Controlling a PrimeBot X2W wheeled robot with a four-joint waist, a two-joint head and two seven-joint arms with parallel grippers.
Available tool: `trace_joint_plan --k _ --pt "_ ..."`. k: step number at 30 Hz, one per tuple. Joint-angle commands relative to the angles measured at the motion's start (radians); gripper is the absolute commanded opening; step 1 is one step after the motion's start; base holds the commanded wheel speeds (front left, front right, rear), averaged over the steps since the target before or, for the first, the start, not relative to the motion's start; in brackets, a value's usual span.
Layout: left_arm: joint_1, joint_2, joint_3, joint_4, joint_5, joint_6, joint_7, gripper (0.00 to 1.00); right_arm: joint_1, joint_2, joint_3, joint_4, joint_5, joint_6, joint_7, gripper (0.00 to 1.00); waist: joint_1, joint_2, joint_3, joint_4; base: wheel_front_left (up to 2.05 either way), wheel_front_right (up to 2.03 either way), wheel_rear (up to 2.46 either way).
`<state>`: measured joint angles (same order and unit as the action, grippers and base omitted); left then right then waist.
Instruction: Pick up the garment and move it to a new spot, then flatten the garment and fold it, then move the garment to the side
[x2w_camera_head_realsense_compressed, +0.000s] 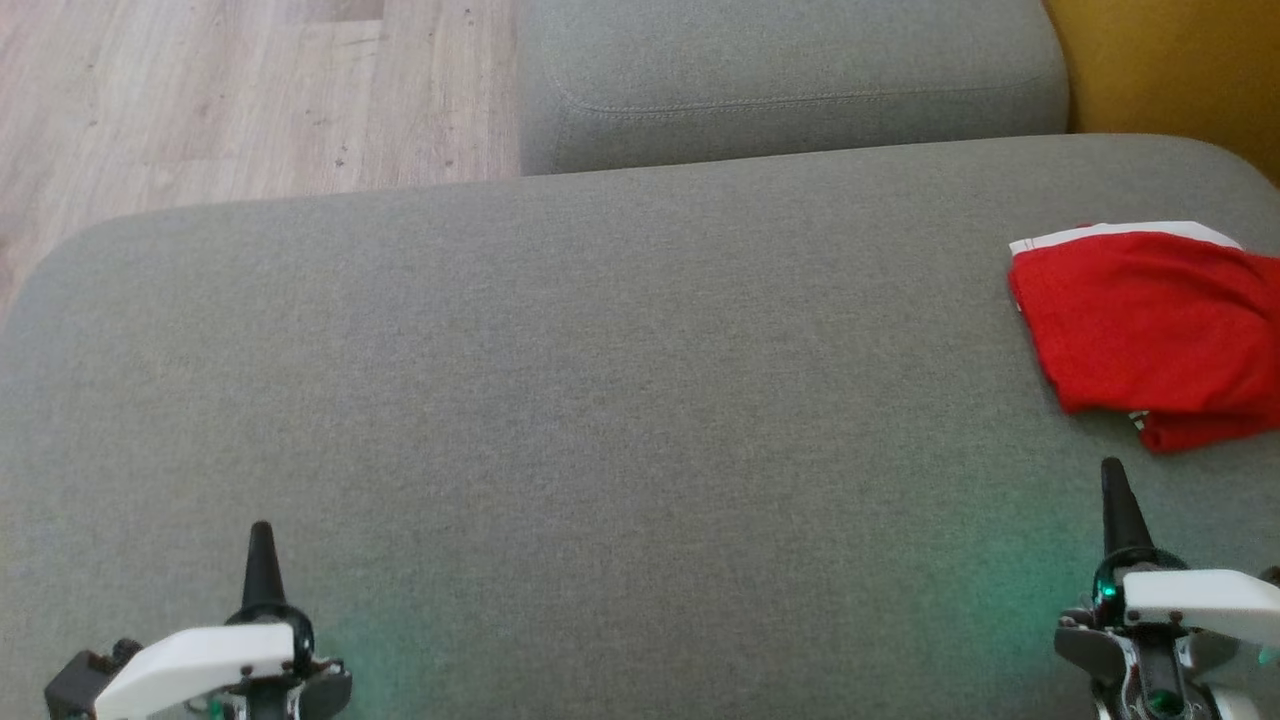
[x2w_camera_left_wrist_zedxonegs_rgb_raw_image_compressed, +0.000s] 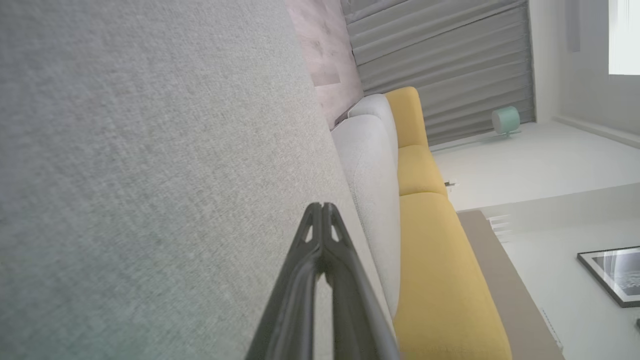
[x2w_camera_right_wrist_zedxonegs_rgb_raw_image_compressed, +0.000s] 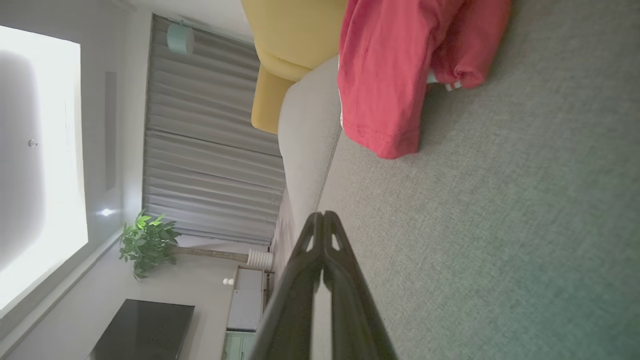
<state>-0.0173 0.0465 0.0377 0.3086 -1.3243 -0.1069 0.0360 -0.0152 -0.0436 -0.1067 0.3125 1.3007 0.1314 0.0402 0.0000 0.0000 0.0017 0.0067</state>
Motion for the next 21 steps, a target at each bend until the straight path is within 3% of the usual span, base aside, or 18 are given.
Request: trace_joint_plan --k 1,21 --pt "-0.055 0.003 0.039 -0.039 -0.034 -0.011 0.012 0.00 -0.061 -0.005 0.011 -0.043 0.040 -0.001 0.009 0.00 0.0000 0.0000 0.000 0.000 0.00 0.00 0.00" --pt "-0.086 0.004 0.071 -0.060 -0.247 -0.022 0.068 0.00 -0.088 -0.006 -0.005 -0.064 0.268 -0.001 0.064 0.00 0.0000 0.0000 0.001 -0.006 0.00 0.00 0.00"
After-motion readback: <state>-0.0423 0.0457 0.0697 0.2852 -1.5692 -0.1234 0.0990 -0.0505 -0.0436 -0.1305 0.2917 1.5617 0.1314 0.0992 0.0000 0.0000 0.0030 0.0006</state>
